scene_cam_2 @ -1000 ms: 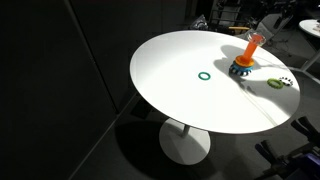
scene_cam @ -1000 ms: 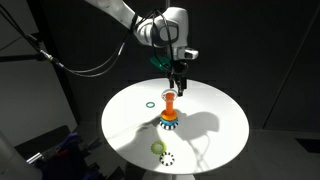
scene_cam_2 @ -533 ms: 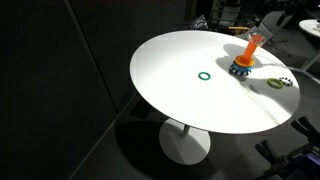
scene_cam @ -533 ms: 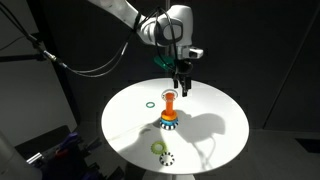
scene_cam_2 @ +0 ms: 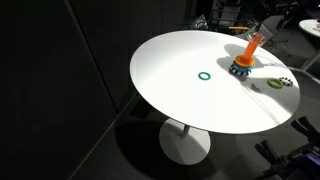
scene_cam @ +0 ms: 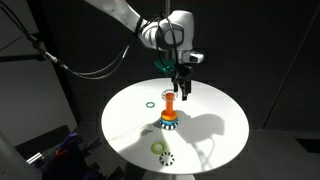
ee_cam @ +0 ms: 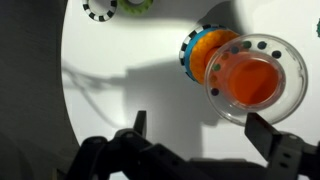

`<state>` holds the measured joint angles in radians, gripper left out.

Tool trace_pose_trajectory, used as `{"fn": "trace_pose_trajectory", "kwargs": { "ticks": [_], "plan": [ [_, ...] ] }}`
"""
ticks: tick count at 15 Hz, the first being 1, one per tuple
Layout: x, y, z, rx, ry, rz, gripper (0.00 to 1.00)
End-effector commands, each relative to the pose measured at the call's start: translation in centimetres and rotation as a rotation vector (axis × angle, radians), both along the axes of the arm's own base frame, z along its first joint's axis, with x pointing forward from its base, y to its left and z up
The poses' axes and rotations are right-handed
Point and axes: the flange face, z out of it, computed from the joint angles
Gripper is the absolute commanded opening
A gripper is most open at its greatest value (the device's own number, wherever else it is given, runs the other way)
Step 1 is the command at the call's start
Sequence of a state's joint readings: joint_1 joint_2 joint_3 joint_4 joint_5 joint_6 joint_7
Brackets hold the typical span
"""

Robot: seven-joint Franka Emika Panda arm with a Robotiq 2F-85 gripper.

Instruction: Put the clear band through the pole

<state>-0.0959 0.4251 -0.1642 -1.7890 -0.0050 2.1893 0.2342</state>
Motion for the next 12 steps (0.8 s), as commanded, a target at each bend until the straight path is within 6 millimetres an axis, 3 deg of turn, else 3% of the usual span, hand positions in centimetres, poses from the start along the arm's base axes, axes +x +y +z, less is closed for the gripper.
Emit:
{"fn": "trace_pose_trajectory", "kwargs": {
  "ticks": [1, 12],
  "plan": [
    [0.44, -0.02, -0.35, 0.002, 0.022, -0.013, 1.0],
    [0.21, 0.03, 0.04, 0.014, 0.032, -0.005, 1.0]
  ]
}}
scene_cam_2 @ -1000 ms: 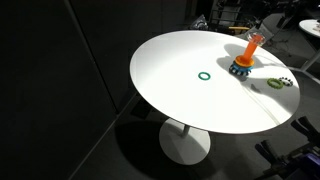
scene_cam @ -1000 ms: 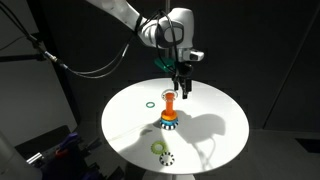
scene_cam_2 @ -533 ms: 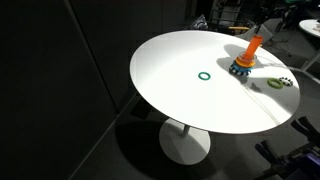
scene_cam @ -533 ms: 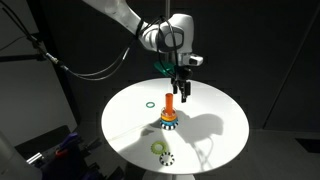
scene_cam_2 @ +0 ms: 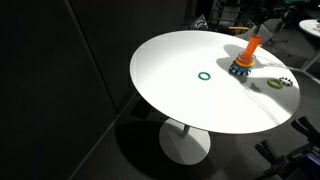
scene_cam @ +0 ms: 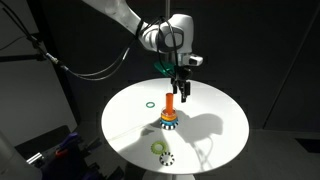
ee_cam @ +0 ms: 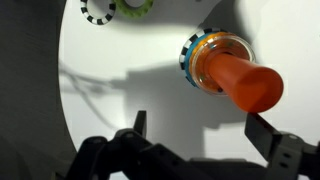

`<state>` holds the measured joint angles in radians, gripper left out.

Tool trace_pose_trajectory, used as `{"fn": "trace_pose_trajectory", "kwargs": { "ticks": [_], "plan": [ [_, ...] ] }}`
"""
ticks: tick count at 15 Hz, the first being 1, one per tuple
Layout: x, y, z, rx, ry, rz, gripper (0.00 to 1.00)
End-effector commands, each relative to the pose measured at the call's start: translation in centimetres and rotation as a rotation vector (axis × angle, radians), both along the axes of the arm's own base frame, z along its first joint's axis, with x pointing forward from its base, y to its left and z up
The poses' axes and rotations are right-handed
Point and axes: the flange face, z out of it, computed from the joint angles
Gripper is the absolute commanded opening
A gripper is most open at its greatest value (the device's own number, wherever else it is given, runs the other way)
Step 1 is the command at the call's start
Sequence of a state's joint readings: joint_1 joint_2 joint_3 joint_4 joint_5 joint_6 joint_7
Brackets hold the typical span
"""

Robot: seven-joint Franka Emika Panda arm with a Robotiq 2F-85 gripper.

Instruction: Put the clear band through the pole

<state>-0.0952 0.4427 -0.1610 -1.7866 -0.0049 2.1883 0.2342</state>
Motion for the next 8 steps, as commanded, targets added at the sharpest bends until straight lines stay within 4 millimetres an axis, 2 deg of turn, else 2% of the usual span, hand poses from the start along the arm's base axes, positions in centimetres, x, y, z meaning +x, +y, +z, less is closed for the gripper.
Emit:
{"fn": "trace_pose_trajectory", "kwargs": {
  "ticks": [1, 2, 3, 8],
  "plan": [
    [0.1, -0.2, 1.2, 0.013, 0.019, -0.008, 1.0],
    [0.1, -0.3, 1.3, 0.014, 0.023, -0.01, 1.0],
    [0.0, -0.1, 0.2, 0.003, 0.013, -0.001, 1.0],
    [-0.1, 0.0, 0.0, 0.004, 0.018, -0.001, 1.0]
  ]
}}
